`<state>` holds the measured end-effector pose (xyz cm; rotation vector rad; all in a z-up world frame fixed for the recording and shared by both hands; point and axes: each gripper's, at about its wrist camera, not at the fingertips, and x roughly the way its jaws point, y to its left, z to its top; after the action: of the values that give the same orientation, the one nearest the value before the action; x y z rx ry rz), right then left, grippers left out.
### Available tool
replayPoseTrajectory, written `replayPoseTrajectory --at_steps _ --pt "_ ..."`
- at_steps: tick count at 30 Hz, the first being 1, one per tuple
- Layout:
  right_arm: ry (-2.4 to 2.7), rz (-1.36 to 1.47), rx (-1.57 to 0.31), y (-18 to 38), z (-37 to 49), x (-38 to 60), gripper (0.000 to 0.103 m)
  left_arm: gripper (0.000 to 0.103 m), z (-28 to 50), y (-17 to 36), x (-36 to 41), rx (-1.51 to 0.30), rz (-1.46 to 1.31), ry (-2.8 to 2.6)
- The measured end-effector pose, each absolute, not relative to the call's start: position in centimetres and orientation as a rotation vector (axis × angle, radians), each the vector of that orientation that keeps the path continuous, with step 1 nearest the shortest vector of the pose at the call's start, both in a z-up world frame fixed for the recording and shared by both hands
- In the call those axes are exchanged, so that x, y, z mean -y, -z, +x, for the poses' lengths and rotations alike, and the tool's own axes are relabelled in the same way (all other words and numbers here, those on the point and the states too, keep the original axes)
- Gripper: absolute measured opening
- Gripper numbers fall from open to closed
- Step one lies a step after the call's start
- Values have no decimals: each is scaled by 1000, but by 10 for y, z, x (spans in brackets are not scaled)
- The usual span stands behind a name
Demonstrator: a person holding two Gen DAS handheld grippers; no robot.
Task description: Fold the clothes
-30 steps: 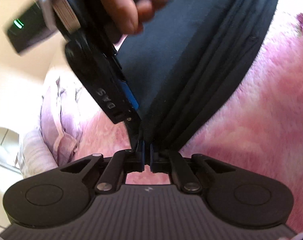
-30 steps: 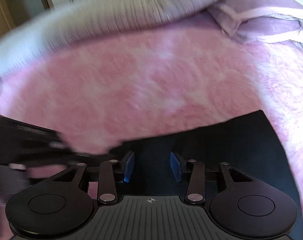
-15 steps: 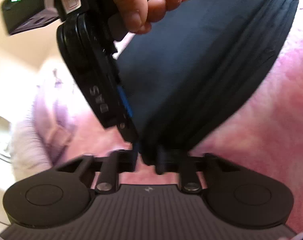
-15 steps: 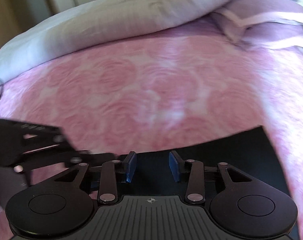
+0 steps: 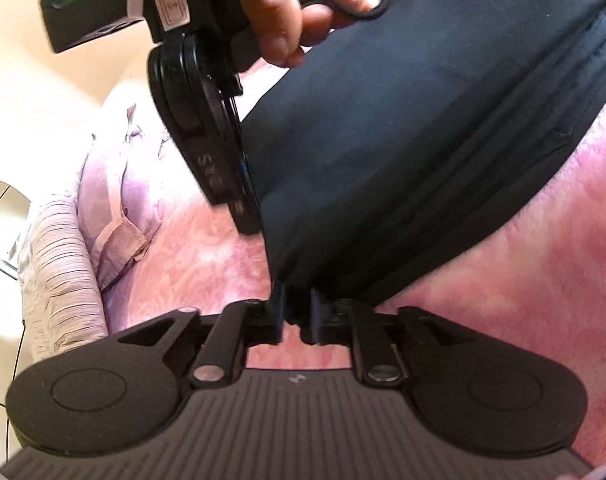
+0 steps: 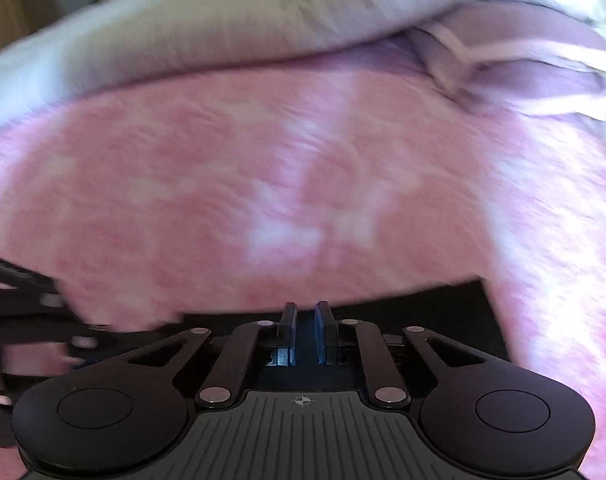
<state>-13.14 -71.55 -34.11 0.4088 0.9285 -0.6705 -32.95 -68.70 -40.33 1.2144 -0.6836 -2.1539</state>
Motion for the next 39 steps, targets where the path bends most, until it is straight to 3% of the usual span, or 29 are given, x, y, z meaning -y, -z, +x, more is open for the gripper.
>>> replayPoseTrajectory --at_steps 4,10,18,21,25,33,37,39 --pt "547 373 -976 347 -113 703 33 17 -323 407 695 645 1263 2203" --pt "500 310 -1073 365 -109 701 33 6 -318 409 722 555 1283 2205" --pt "643 323 -1075 365 -128 718 33 5 -306 409 712 525 1267 2172" --pt "606 364 -985 350 -115 708 33 5 -308 414 714 529 1271 2163" --pt "484 200 -1102 371 -100 697 35 3 -310 417 712 528 1270 2148" --pt "591 329 -1010 346 -115 708 36 2 -310 418 721 510 1268 2136" --pt "479 189 -1089 366 -108 690 39 1 -311 419 724 516 1268 2135" --pt "596 267 -1093 369 -122 712 39 1 -312 417 727 514 1265 2135"
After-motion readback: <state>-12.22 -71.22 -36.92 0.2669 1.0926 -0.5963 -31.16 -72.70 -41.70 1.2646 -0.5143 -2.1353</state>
